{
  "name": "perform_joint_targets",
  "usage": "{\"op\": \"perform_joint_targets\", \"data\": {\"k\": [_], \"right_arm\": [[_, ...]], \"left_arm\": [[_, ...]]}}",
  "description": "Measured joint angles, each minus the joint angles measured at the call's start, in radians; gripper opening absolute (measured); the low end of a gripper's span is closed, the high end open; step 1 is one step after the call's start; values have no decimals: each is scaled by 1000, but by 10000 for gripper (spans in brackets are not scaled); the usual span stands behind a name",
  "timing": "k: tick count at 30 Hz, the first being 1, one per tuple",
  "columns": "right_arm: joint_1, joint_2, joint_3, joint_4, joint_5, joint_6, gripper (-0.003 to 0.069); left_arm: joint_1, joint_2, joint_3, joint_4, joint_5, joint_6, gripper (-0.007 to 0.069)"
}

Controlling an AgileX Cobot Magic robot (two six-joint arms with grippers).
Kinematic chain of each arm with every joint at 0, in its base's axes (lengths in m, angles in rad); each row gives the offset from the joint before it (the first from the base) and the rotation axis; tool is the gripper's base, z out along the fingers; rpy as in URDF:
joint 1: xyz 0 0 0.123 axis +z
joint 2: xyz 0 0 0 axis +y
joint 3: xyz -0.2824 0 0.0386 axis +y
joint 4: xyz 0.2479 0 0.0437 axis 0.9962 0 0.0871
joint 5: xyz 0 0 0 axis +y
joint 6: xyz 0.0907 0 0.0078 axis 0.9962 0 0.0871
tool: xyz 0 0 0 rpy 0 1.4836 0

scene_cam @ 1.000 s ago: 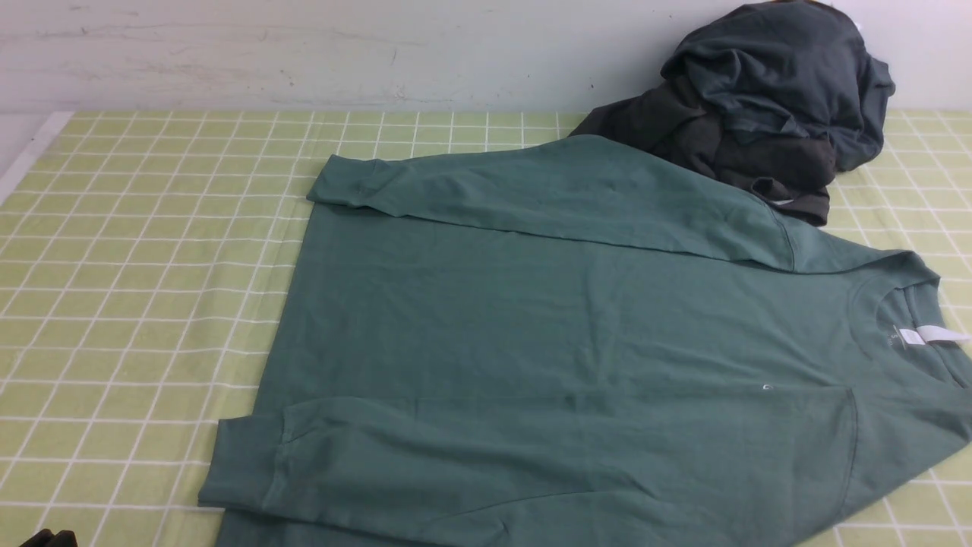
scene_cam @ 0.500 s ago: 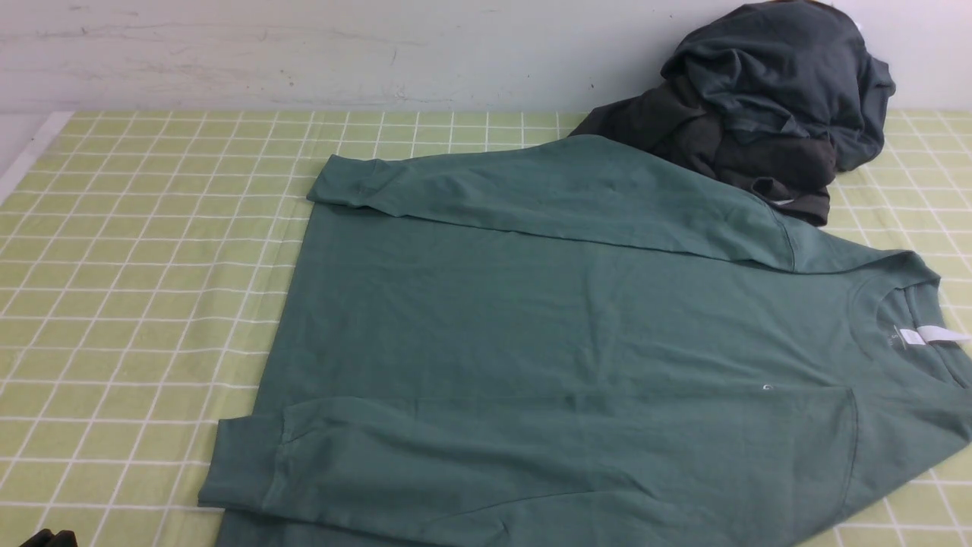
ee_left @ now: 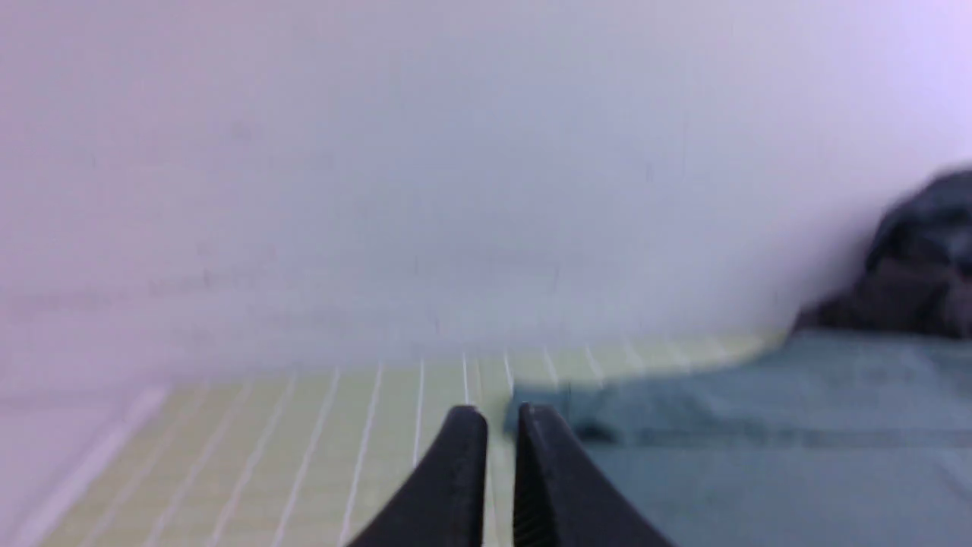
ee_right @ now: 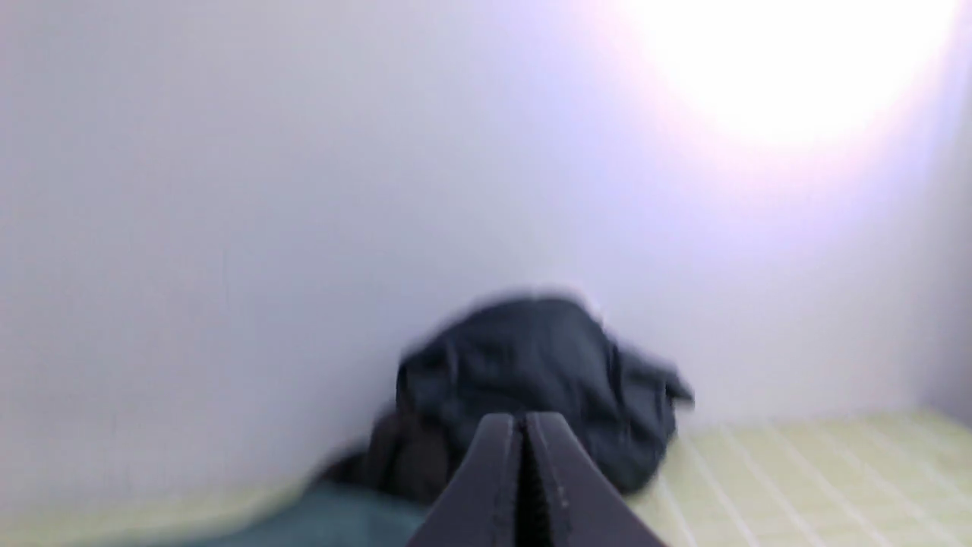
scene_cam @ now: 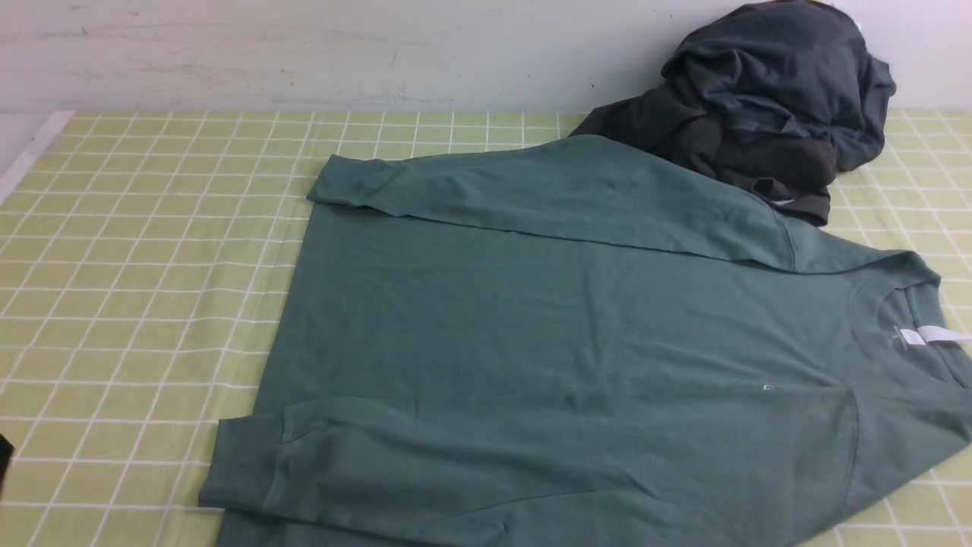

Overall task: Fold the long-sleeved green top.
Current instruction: Use the left arm to clamp the cuff closest to it

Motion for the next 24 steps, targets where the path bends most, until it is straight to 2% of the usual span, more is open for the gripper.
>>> {"op": "perform_joint_targets", "data": {"k": [4,6,7,10,12,15,19,22,24], "right_arm": [[0,0,0,90,-237,101,-14],[0,0,0,97,-332,191,-14],[0,0,0,83,-345,214,-14],[0,0,-48,-4,-301,235,-14],[0,32,-170,-154,-202,227,-14],[0,141,-337,-330,-68,207,-14],[0,369,-492,-530,106,205,-14],[3,509,-542,-566,284,242,-14],[22,591,-555,-542,457,275,-14]], "left_arm": [[0,0,0,-1,-252,-41,51],[0,0,-7,0,-367,-117,51],[0,0,-29,4,-364,-153,51],[0,14,-153,18,-273,-186,47],[0,92,-356,47,-121,-175,23],[0,239,-541,83,38,-126,2],[0,472,-668,120,164,-56,-3],[0,646,-679,102,285,-67,-3],[-3,764,-679,57,431,-87,-3]]}}
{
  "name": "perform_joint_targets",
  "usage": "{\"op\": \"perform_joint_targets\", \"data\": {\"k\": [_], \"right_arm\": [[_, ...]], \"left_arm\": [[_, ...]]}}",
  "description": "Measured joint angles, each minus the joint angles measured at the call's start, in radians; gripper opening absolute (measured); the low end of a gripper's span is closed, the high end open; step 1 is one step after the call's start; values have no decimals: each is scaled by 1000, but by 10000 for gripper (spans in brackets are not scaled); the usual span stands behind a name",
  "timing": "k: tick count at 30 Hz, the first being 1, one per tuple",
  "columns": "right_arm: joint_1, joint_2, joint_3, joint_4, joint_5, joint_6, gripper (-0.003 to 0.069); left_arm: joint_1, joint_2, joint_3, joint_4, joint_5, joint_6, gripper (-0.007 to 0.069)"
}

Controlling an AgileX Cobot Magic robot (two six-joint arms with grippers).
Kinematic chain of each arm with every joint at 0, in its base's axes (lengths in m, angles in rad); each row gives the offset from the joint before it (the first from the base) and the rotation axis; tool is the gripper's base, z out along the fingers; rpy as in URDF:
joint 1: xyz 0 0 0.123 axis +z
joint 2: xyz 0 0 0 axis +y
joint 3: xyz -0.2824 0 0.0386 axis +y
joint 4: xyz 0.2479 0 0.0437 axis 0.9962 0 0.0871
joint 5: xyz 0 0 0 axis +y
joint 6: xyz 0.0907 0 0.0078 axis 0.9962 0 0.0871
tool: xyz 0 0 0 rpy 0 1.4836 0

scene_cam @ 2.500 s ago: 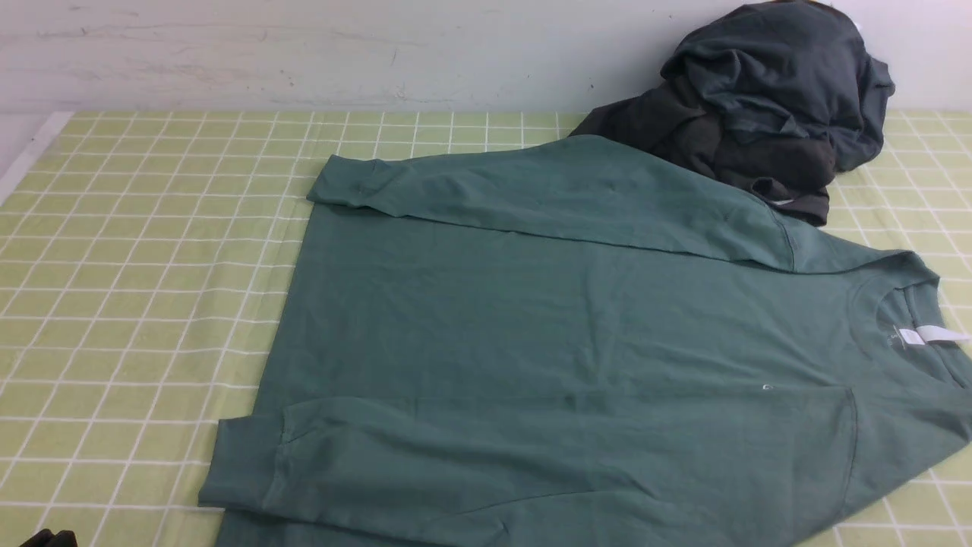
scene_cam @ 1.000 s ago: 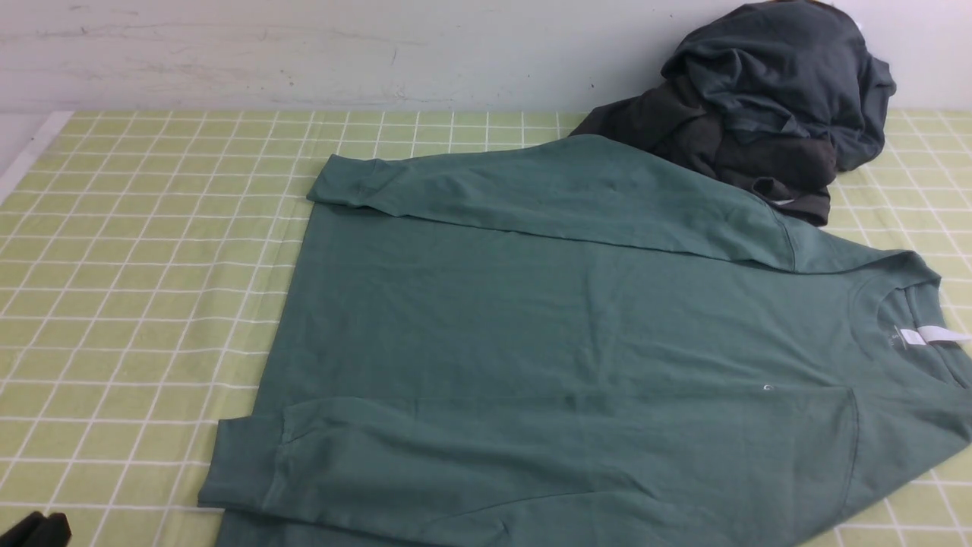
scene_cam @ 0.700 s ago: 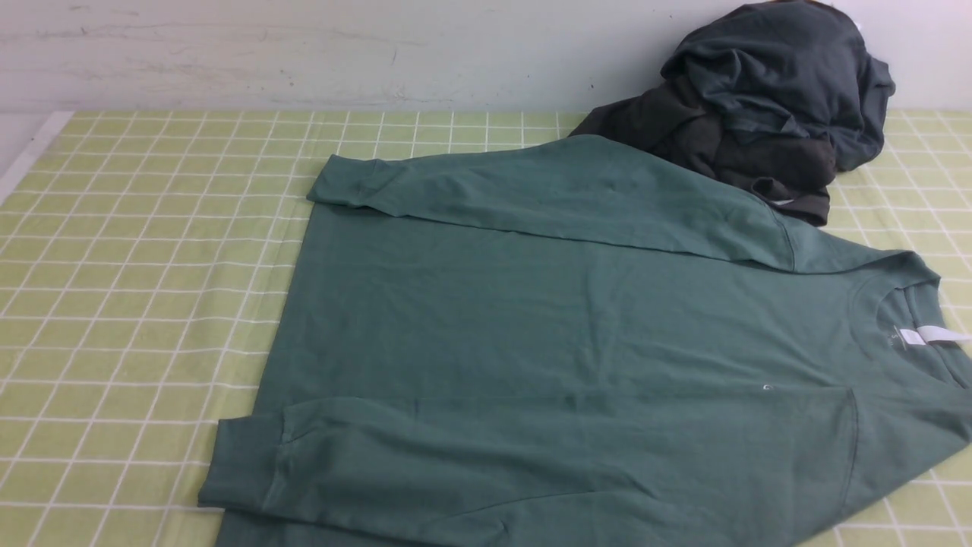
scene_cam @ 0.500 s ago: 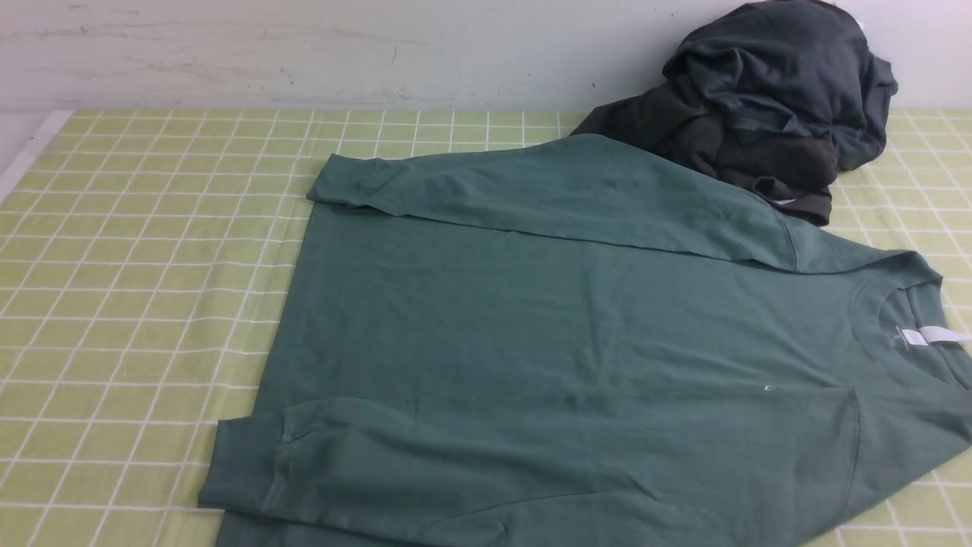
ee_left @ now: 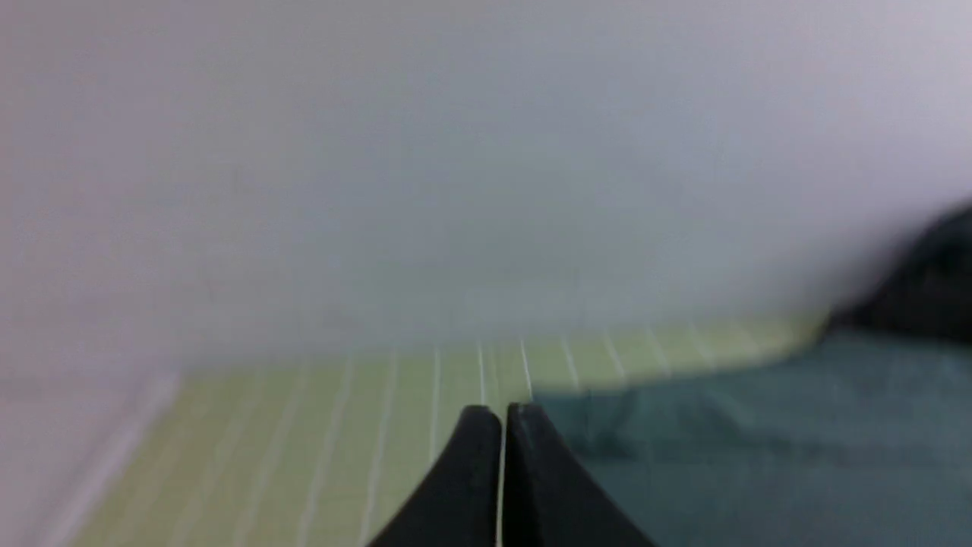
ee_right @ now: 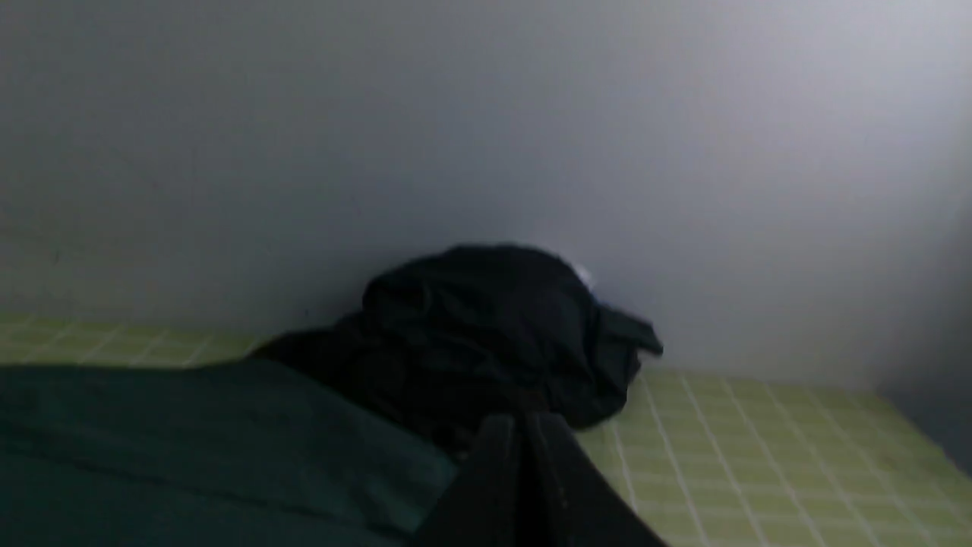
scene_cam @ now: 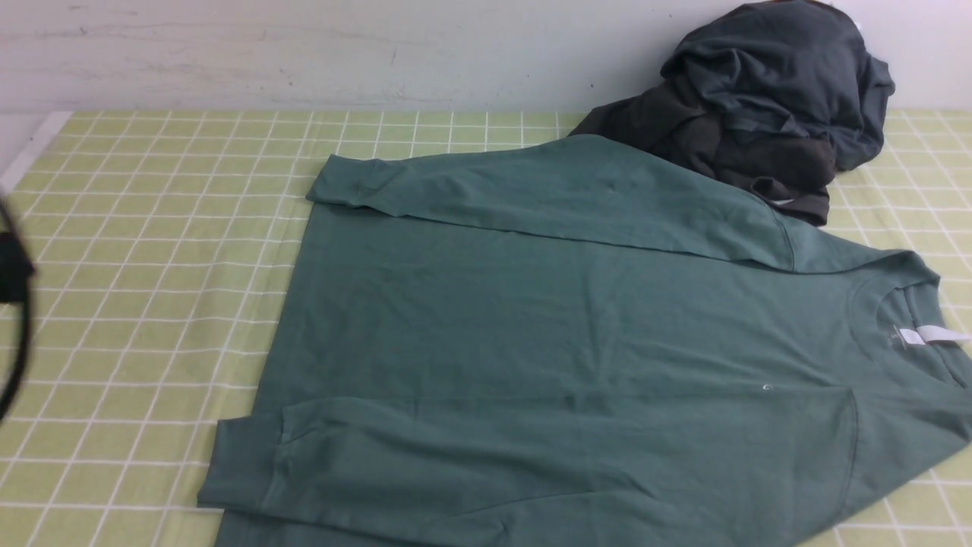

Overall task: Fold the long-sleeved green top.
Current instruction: Use the left arm to clamp the cuff closest to it, then use the left arm to drag and place the cuff at the centered position on the left edge of the fabric

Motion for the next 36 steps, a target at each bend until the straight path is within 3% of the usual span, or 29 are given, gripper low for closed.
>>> {"op": "perform_joint_targets", "data": {"k": [4,7,12,13,14,15,19,23,25,29,36], "right_arm": [[100,149,0,119,363,-78,-14],[172,237,0,183,476,-204,-14],[267,336,0,265,423,-348,-14],[286,362,0,291,380,-378,-14],[288,365,-1,294,375,-381,-14],[296,380,-1,308,348,-394,-14],[300,393,-6,347,329,-408,-14],[300,394,-6,373,329,-410,-14],[300,394,-7,376,329,-410,-14],[300,394,-7,378,327,-410,-14],[300,396,-7,378,314,-414,-14]], "left_arm": [[-13,236,0,-112,267,4,1],[-14,371,-5,-152,299,41,38],[-14,571,-65,-174,309,82,184],[-14,641,-100,-177,306,87,262],[-14,649,-100,-177,306,87,262],[-14,706,-130,-177,295,87,321],[-14,849,-182,-177,234,87,385],[-14,961,-210,-186,215,87,317],[-14,973,-221,-208,211,87,200],[-26,959,-227,-221,219,87,42],[-74,825,-338,-192,237,137,30]]}}
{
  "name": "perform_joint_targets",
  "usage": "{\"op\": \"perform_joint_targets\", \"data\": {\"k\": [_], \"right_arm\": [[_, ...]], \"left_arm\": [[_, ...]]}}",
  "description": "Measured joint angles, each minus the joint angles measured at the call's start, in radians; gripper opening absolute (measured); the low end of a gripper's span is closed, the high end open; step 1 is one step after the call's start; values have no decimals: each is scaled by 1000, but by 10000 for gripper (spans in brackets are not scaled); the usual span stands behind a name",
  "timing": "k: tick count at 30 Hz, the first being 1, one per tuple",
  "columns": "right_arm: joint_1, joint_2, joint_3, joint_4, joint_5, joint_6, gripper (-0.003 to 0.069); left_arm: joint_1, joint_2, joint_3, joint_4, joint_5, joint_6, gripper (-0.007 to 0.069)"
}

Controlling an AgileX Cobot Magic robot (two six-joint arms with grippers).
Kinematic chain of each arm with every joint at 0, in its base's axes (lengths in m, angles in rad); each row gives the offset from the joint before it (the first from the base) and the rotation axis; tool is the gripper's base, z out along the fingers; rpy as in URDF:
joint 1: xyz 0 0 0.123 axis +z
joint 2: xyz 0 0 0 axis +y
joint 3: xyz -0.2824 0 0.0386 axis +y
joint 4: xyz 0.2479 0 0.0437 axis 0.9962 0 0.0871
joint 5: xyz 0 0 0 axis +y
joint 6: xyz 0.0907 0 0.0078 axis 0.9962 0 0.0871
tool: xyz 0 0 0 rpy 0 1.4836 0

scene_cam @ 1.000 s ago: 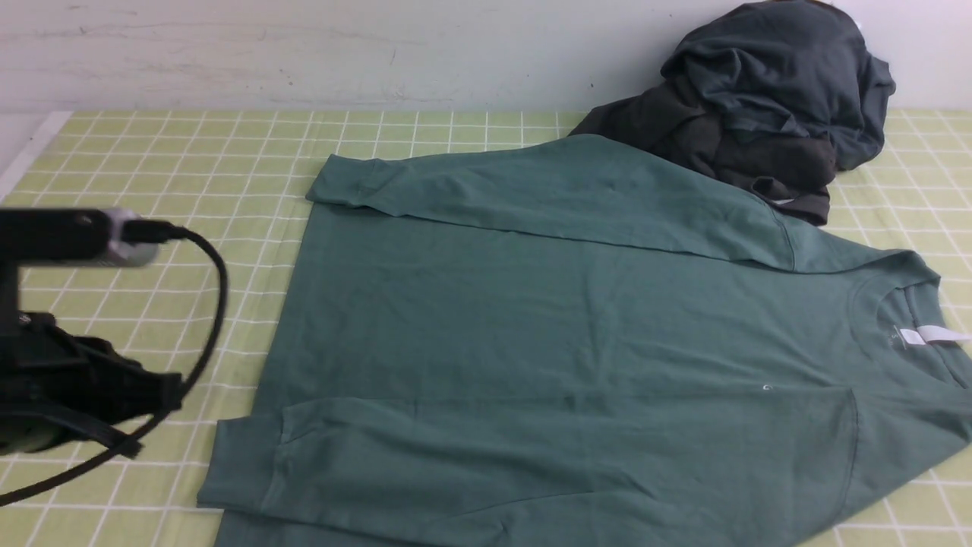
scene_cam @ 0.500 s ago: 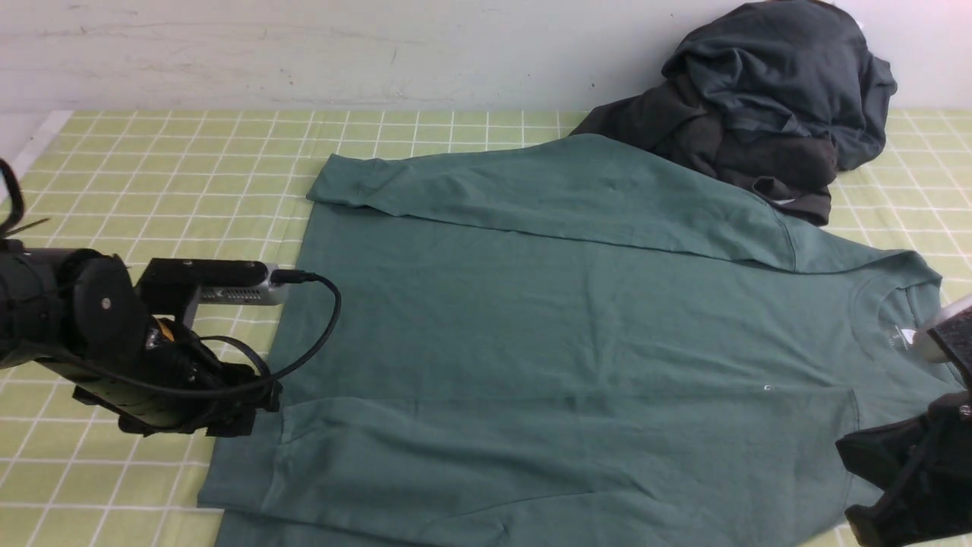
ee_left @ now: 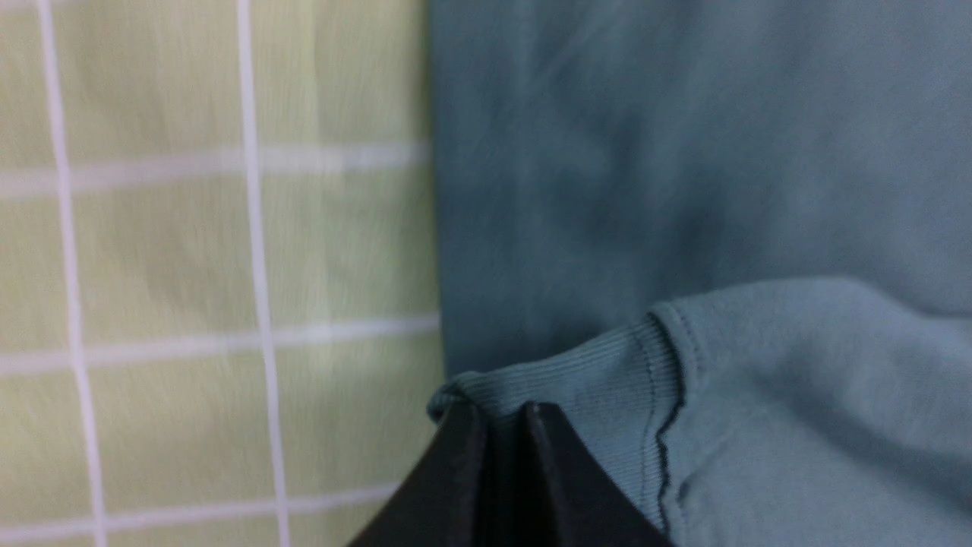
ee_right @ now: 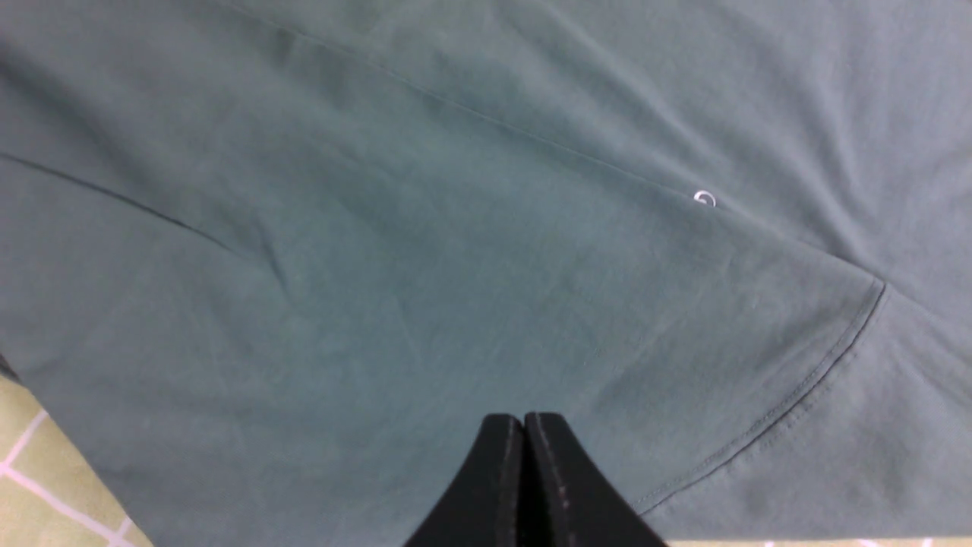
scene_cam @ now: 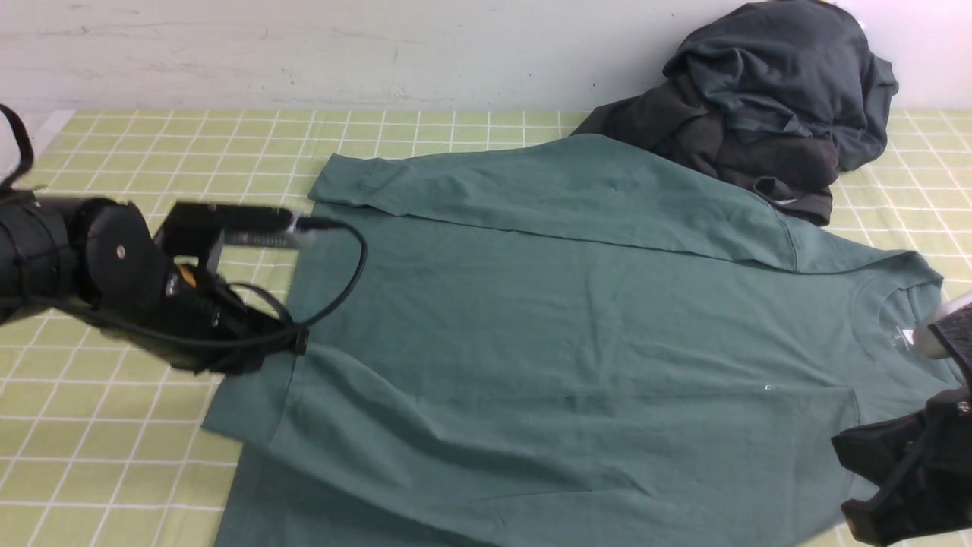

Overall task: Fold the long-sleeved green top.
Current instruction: Use the left arm to drag and place the cuff at the centered position on the left edge of the fabric, then use the left arm to clamp the cuff farthest from it

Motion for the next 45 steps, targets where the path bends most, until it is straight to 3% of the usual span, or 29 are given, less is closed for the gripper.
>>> {"op": "perform_joint_targets", "data": {"k": [8,14,18,25,31,35,38,39,40,45], "right_arm": [[0,0,0,-23,-6,-1,-14],[0,0,0,-25,-10,-1,-14],[0,0,0,-25,-20,-1,-14],[0,0,0,-37,-37,-1,-14],[0,0,0,-48,-37,-1,-14],[0,0,0,-49,-37,-1,-14],[0,0,0,-49,-37,-1,-14],[0,0,0,-49,-37,-1,-14],[0,0,0,-49,-37,-1,-14],[0,0,0,-49,-37,-1,-14]], "left_arm": [[-7,-5,-167,0,-103,29,30],[31,235,-331,-4,-96,29,41],[33,399,-499,-4,32,33,100],[68,730,-1046,-1,219,27,347],[96,960,-1349,12,231,6,417],[95,1075,-1466,10,257,-9,367],[90,1077,-1478,11,271,-17,250],[86,1075,-1480,15,289,-17,134],[83,1070,-1480,15,303,-16,72],[71,987,-1480,49,482,-8,30]]}}
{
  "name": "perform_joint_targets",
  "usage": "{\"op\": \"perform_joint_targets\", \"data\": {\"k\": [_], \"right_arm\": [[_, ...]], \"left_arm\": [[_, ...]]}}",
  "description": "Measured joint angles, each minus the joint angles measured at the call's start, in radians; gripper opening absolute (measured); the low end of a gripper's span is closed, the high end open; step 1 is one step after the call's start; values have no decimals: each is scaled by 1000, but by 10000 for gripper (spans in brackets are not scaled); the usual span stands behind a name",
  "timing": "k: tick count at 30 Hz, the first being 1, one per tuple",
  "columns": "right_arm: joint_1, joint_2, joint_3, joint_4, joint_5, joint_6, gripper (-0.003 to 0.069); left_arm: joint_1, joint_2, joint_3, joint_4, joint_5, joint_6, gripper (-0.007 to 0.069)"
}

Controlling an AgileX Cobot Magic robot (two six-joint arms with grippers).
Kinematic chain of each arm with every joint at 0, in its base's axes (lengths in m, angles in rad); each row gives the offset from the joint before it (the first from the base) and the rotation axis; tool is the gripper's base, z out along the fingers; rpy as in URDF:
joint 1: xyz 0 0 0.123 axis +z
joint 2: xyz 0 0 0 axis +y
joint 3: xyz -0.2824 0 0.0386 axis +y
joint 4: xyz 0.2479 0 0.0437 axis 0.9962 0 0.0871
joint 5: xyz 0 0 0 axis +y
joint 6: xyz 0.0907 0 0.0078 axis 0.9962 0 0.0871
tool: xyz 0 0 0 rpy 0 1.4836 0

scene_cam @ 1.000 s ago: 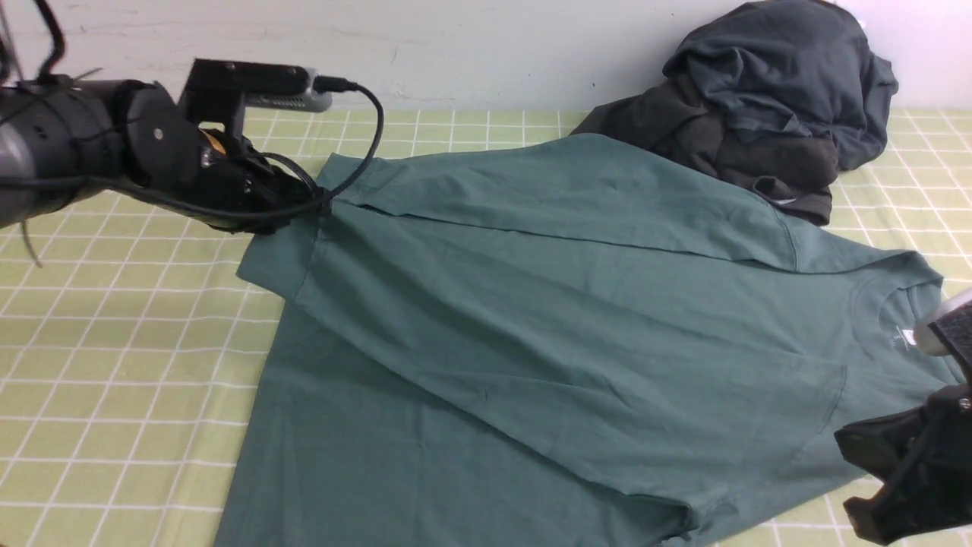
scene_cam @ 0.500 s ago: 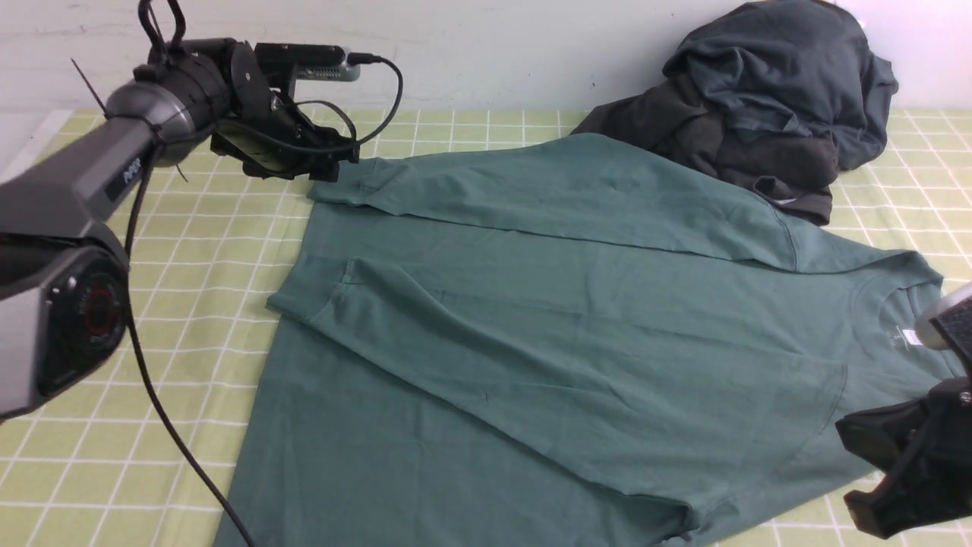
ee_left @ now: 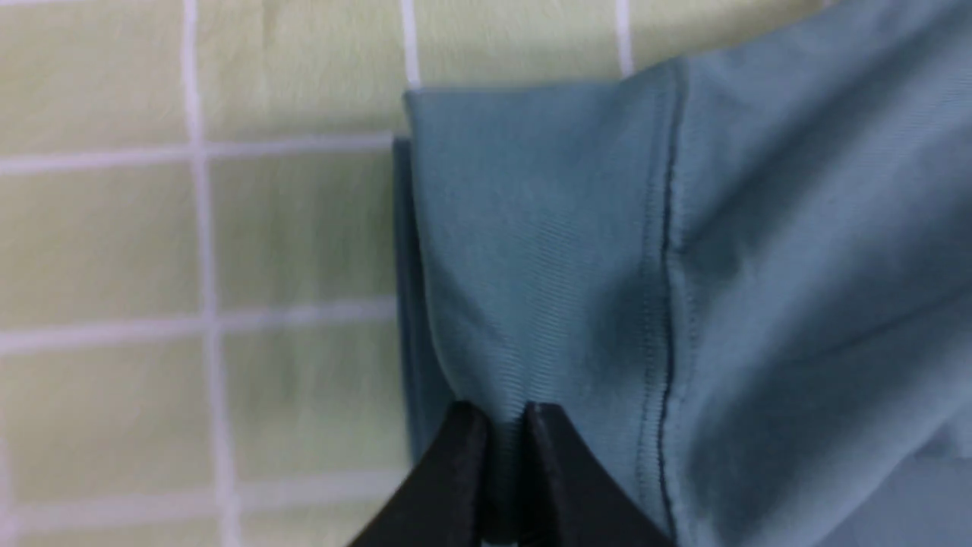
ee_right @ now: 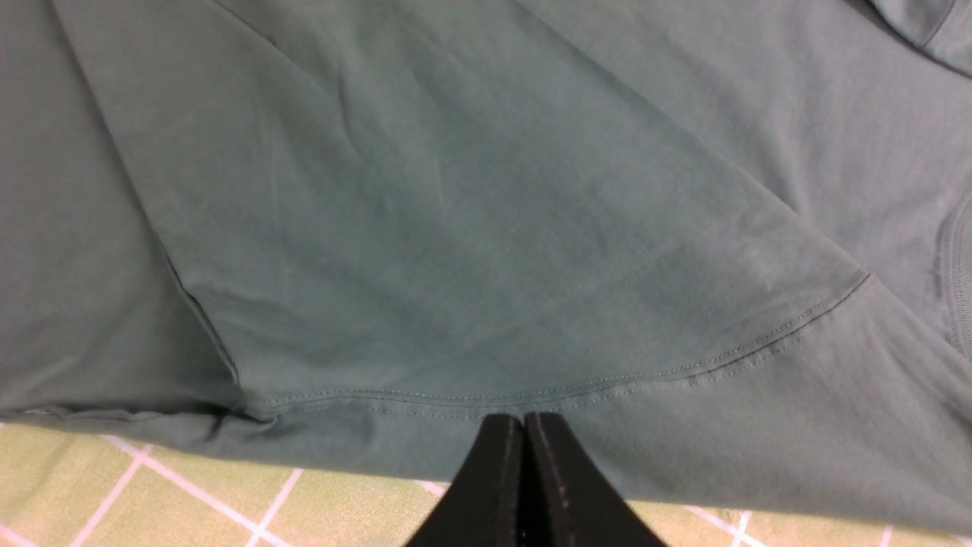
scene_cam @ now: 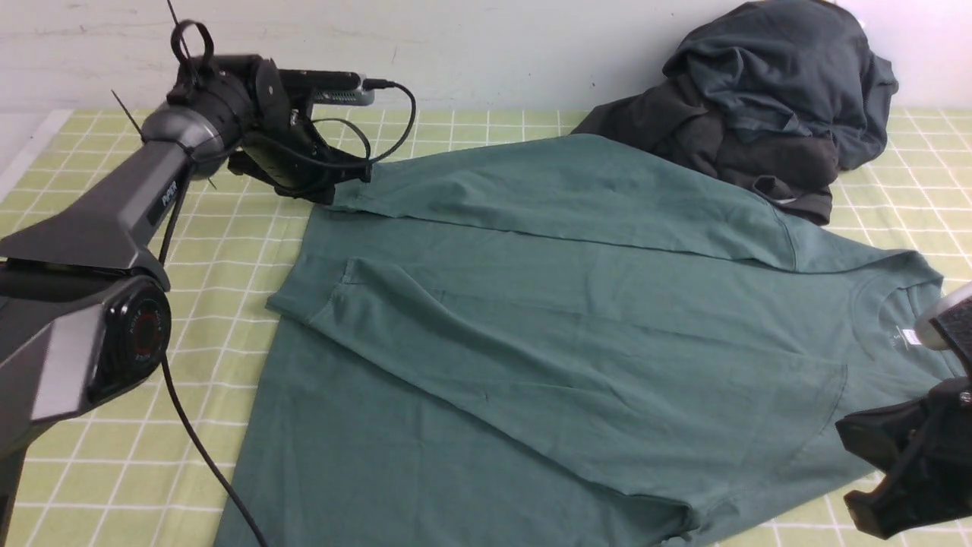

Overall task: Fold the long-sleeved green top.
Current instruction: Use the left arm to clamp the cuff farthest from it, then use the left arm to drag and drop the cuff onto the cuff closest to the left arm

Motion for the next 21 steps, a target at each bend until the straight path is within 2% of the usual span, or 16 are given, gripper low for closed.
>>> {"op": "perform_joint_targets", "data": {"k": [1,4,11,16,21], "right_arm": [[0,0,0,0,0,0,-14],[0,1,0,0,0,0,-14],[0,1,0,0,3,0,-14],[0,1,0,0,9,0,-14],[0,1,0,19,10,0,-14]], "left_arm": [[-7,-40,-2,25,94,3,30],[-24,-136,-3,67,217,3,30],[-66,-400,317,78,241,-6,30],[-108,-545,720,127,243,-41,30],[-138,-616,879,168,210,-115,39]]}}
